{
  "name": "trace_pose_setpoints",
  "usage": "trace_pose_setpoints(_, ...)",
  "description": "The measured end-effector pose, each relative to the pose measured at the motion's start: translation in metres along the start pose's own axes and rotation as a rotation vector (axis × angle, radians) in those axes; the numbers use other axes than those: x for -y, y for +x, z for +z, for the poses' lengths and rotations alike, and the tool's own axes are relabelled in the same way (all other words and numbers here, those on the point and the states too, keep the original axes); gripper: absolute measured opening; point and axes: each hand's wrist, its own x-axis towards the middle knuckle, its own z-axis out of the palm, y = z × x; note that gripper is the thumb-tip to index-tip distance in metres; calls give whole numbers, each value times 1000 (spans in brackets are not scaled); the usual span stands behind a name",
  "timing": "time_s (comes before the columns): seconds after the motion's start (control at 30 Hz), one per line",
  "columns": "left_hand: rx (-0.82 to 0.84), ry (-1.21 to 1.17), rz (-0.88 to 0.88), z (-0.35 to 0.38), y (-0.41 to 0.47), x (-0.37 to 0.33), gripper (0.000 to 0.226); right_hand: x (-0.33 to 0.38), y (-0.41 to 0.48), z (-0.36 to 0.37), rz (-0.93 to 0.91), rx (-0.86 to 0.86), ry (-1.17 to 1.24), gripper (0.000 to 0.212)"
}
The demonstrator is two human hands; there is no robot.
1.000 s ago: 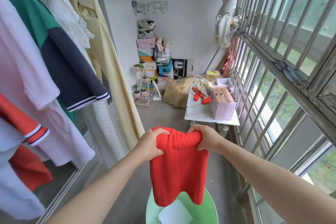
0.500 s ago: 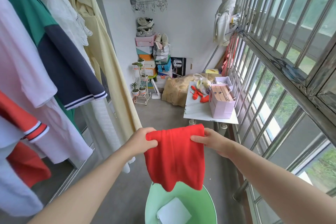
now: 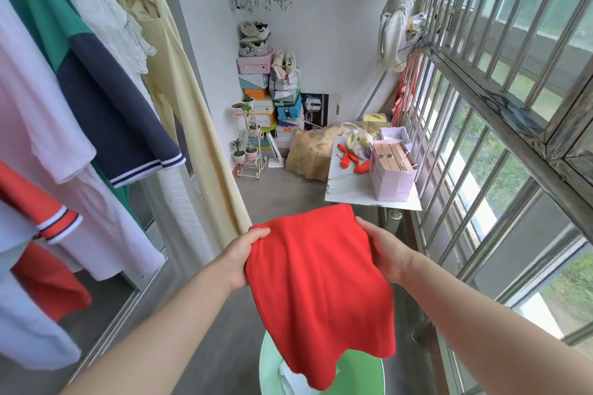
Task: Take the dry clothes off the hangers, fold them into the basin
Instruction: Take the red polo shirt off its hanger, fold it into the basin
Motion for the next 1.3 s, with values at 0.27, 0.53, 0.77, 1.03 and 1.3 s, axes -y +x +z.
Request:
trace_pose_setpoints(0.27, -57, -222, -32, 3, 5, 0, 32, -17, -16, 2, -12, 102, -295, 43)
trace_pose_setpoints(0.53, 152, -68, -88, 9, -7, 43, 51, -7, -6, 0, -46, -68, -163, 28)
trace_pose_setpoints(0.77, 7, -307, -22, 17, -6, 47, 32, 2, -7, 1, -139, -75, -81, 38)
trace_pose_setpoints(1.03, 96, -246, -22, 5, -1, 46, 37, 7, -10, -7, -160, -69, -60, 38)
trace_pose_setpoints(1.3, -161, 11, -54, 6, 7, 52, 15, 10, -9, -11, -176, -173, -16, 41)
